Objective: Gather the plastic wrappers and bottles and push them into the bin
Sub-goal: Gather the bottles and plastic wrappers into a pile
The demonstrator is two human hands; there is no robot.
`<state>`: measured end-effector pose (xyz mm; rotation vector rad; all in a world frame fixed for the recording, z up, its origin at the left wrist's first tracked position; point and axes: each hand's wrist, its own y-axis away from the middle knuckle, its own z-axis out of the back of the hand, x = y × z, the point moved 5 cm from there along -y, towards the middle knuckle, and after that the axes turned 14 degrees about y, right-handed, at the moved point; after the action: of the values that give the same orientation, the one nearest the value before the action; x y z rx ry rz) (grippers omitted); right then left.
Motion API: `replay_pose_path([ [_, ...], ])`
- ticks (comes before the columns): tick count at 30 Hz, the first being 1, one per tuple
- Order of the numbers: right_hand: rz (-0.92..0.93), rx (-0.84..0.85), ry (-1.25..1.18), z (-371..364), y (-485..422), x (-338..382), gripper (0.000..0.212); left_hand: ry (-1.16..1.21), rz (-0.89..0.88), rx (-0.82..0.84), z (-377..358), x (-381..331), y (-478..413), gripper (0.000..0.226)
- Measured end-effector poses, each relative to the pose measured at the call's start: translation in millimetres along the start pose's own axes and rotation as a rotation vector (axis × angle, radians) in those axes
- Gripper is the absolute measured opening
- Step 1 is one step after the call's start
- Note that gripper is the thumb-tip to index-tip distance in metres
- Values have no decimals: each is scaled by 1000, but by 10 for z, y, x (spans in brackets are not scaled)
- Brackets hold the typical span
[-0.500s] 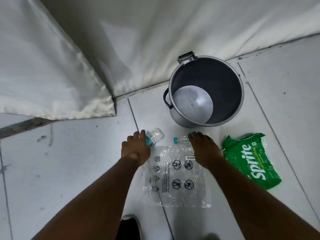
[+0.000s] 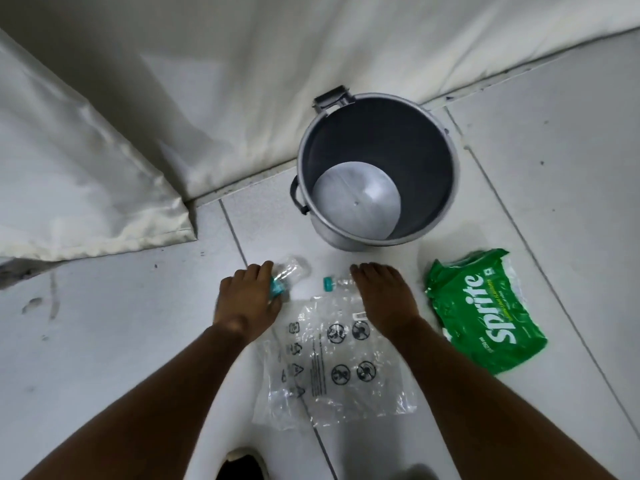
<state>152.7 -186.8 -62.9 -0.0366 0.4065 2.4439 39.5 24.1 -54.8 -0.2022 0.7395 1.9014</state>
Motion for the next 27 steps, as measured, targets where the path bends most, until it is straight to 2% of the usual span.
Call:
replay_pose_path([
  [3, -99, 75, -125, 137, 392, -96, 66, -53, -136, 32, 114, -134, 393, 60],
  [5, -198, 109, -198, 222, 670, -241, 62, -77, -221, 115, 101, -295, 610, 62],
  [9, -419, 130, -315, 296, 1268, -700, 59, -36, -382, 234, -46, -1044, 701, 65],
  [14, -768, 115, -448, 179, 1871, -1281, 64, 39, -498, 193, -358, -2261, 290, 64],
  [20, -1163, 94, -768, -79, 2163, -1681, 75, 2, -502, 183, -790, -3292, -239, 65],
  [27, -1512, 43, -1049, -472, 2307, -1847, 63, -47, -436, 216, -1304, -3760, -518, 64],
])
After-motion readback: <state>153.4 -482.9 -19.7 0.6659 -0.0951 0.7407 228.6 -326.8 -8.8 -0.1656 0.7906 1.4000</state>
